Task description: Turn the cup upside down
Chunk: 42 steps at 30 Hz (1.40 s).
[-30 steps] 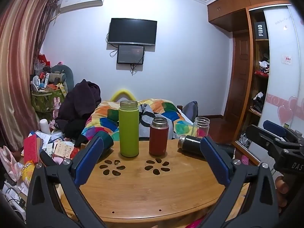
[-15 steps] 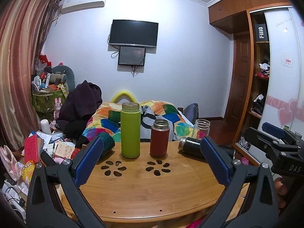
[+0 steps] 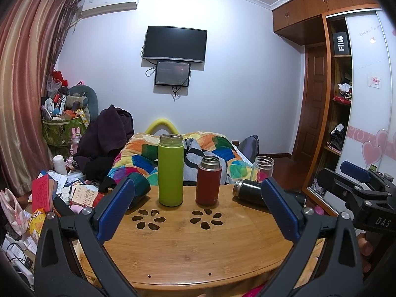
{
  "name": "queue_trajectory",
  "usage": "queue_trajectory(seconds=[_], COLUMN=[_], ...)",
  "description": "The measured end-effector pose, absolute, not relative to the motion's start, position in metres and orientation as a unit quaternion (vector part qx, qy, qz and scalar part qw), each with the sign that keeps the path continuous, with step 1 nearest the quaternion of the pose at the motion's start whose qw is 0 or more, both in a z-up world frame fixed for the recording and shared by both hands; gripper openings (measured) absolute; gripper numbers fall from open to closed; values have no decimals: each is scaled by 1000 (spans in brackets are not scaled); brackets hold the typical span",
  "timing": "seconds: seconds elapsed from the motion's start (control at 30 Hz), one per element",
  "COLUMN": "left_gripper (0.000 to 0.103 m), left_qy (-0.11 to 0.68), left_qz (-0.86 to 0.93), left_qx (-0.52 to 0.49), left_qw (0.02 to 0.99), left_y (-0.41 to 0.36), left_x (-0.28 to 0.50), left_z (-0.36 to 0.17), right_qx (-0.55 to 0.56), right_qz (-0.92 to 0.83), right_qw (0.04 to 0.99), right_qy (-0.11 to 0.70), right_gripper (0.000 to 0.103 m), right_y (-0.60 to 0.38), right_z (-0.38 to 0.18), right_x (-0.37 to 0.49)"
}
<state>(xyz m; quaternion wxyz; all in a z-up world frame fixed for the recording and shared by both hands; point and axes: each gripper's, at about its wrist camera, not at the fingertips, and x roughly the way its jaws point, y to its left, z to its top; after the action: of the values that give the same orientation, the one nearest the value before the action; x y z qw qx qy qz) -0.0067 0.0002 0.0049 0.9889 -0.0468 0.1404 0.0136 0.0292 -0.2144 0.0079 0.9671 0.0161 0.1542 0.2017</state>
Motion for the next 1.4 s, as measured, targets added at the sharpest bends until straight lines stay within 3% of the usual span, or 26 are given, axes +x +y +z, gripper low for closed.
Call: queue_trajectory(seconds=[1.4], left_gripper=[103], left_qy=[139], left_qz=[15], left_qx=[-47], left_qw=[989], left_y=[1], left_x=[-8], left_z=[5], right_qx=[15], right_qz=[208], right_qw=[966], right_qy=[154], right_gripper=[103], right_y=[-211], right_z=[6], right_x=[29])
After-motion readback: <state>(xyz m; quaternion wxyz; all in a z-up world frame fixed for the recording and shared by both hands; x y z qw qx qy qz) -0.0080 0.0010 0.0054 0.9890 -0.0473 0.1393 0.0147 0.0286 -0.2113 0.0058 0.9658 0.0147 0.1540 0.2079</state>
